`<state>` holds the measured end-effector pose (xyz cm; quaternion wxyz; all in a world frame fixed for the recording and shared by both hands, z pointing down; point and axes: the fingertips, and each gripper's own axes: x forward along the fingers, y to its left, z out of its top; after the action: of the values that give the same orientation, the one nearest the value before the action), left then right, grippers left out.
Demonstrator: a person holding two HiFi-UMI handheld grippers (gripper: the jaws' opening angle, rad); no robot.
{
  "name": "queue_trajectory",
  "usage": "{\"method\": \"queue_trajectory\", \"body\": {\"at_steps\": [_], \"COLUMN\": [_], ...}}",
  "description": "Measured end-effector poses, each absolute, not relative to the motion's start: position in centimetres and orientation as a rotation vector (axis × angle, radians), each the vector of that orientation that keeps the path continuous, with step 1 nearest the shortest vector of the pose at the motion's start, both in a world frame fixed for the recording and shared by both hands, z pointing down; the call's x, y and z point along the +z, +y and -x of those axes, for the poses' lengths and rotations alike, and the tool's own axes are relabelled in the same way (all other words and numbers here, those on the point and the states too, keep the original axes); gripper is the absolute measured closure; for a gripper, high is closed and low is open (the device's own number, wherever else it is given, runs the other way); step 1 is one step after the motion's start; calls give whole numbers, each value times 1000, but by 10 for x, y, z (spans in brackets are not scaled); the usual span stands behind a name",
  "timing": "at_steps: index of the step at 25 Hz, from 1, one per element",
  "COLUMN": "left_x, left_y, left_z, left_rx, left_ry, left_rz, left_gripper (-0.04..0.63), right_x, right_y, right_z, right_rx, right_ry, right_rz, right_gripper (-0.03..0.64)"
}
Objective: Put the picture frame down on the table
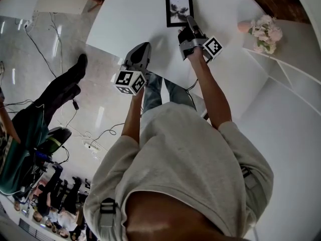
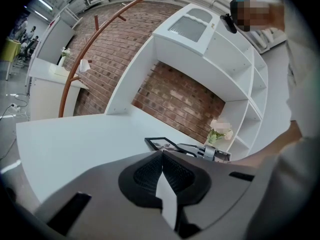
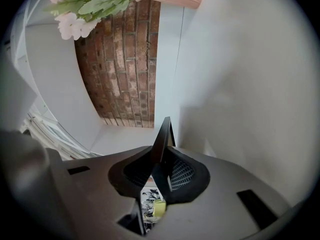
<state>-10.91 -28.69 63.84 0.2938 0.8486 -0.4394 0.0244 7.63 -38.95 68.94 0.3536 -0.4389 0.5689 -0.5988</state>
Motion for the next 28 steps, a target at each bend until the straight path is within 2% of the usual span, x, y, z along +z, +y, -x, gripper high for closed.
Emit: {"method": "queue_trajectory", "body": {"at_steps": [9, 19, 28], "left_x": [641, 644, 641], "left_y": [-290, -290, -289], "left_z": [105, 102, 102], "left_rx": [62, 63, 57], "left_ry": [-1155, -1138, -1116], "left_rz": [-2254, -2254, -2263], "left_gripper": [580, 580, 580], "right_x": [705, 693, 694], "right_y": [-383, -381, -371], "right_z": [-77, -58, -35], "right_rx": [-1571, -1539, -1432], "right_ry": [1485, 1775, 2334], "right_rz": [1192, 1267, 1436], "right_gripper": [527, 414, 365]}}
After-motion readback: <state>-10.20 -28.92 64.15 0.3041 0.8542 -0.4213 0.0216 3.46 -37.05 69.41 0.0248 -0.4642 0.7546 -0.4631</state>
